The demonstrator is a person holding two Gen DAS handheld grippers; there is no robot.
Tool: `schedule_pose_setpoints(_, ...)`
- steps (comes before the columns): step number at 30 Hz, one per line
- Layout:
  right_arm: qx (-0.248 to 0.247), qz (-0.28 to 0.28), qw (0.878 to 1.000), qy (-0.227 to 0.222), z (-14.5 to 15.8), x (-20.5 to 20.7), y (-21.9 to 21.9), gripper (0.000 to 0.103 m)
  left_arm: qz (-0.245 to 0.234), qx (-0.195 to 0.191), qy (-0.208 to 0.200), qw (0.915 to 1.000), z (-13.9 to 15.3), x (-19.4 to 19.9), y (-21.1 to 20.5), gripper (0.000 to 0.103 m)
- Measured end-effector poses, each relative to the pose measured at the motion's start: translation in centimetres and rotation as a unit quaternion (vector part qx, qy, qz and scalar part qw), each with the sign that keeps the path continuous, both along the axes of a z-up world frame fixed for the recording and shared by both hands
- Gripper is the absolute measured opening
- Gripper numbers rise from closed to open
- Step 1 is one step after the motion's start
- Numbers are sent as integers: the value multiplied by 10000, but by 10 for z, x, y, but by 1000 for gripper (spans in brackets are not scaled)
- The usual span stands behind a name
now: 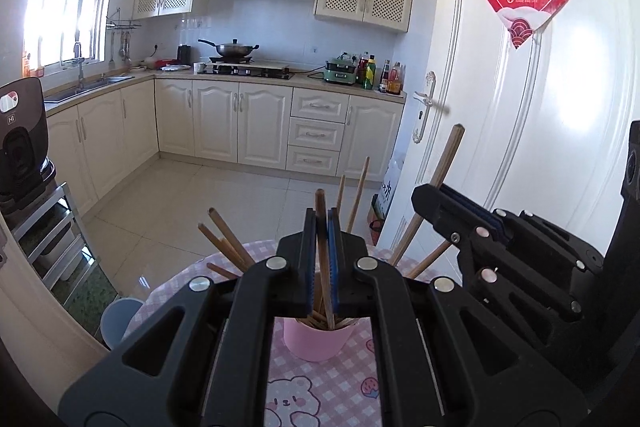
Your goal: Organize utensils
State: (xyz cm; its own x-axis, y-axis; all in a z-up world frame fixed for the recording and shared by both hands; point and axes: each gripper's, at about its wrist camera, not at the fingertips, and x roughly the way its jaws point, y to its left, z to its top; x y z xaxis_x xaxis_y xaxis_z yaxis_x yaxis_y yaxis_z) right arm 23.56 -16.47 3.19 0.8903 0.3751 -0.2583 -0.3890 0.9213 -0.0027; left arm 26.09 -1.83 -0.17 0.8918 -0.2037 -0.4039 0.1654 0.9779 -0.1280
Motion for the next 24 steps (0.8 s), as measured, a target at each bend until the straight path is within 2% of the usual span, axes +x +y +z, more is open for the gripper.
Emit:
schedule_pose_setpoints(3,40,4,10000,87,0,-1,-2,5,-34,18,133,9999,-6,1,-1,6)
schedule_pose_setpoints(10,110,6,9996,255,2,-2,-6,7,-65,117,115,9998,-4,-11,-3,7)
schedule_pose_setpoints(14,159,-17,9995,255,5,-7,-8,20,-43,108,88,9999,0,-19,-2,8)
schedule_pose_setpoints(15,158,-31,9996,237,5,-9,-9,21,-40,103,100,9999,1,-20,-2,12)
schedule_pose_setpoints(17,184,-15,9996,224,8,-14,-11,22,45,129,76,9999,3,-24,-1,25)
schedule_pose_setpoints(18,204,-19,9996,218,9,-16,-12,22,74,140,20,9999,4,-29,0,40)
schedule_pose_setpoints(19,221,-34,9996,197,10,-19,-13,23,136,170,-54,9997,6,-34,1,45)
schedule_pose_setpoints(22,274,-25,9995,180,12,-29,-17,24,272,388,-255,9986,10,-51,1,47)
schedule_pose_setpoints(24,291,-14,9995,158,12,-37,-18,26,314,447,-362,9978,12,-64,2,54)
